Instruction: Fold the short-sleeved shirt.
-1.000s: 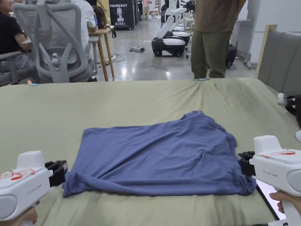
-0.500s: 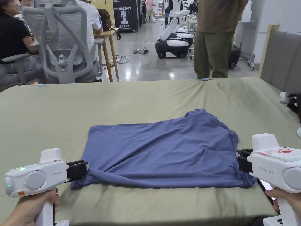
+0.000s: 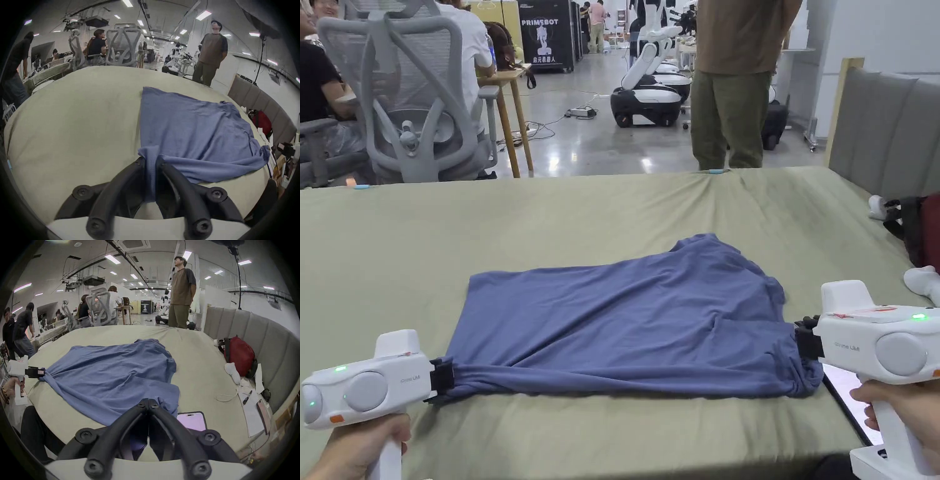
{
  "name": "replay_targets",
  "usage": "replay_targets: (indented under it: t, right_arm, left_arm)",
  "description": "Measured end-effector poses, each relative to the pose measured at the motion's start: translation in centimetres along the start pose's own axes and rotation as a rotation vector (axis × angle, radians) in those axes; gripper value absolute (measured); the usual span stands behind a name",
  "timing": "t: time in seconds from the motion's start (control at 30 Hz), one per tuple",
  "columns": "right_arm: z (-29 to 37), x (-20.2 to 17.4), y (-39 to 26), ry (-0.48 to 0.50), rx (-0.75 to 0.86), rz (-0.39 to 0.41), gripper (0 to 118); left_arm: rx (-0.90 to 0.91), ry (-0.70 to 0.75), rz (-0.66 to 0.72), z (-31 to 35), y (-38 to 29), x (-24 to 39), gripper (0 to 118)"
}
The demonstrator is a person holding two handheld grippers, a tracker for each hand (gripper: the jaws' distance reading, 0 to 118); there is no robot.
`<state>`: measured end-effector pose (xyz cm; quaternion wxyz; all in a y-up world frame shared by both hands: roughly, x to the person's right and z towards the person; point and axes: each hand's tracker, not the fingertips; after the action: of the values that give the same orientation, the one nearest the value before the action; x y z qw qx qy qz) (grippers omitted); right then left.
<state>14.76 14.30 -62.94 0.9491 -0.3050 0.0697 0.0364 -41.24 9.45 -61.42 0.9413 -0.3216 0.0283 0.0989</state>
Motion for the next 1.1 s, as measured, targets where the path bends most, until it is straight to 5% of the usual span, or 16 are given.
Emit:
replay_targets:
  t: [0.03,0.07,0.1,0.2,0.3,0.4,0.77,1.1]
  right_arm:
    - [-0.5,0.2,0.0,-0.001,-0.014,-0.001,84]
    - [-1.4,0.5,-0.1,-0.004,-0.05,-0.008,106]
    - [-2.2,0.8,-0.3,-0.019,-0.103,-0.003,107]
    - [-3.2,1.0,-0.8,-0.007,-0.179,0.018,83]
    - [-4.5,0.7,-1.3,-0.011,-0.247,0.046,74]
    - [-5.2,0.6,-1.6,-0.006,-0.27,0.051,2]
    - [-4.0,1.0,-0.3,0.023,-0.188,0.05,2]
    - [-6.8,2.0,9.9,-0.001,0.024,0.011,2]
  left_arm:
    - [0.004,-0.001,-0.008,0.2,0.0,0.2,11]
    - [0.011,-0.003,-0.019,0.3,0.3,0.2,11]
    - [0.018,-0.004,-0.028,0.5,0.3,0.3,11]
    - [0.027,-0.008,-0.035,0.8,0.5,0.4,11]
    - [0.029,-0.006,-0.044,0.9,0.5,0.5,11]
    - [0.03,-0.005,-0.057,1.0,0.5,0.6,11]
    - [0.053,-0.03,-0.058,1.7,0.9,0.4,11]
    - [0.156,-0.047,-0.044,-0.6,10.0,1.6,10]
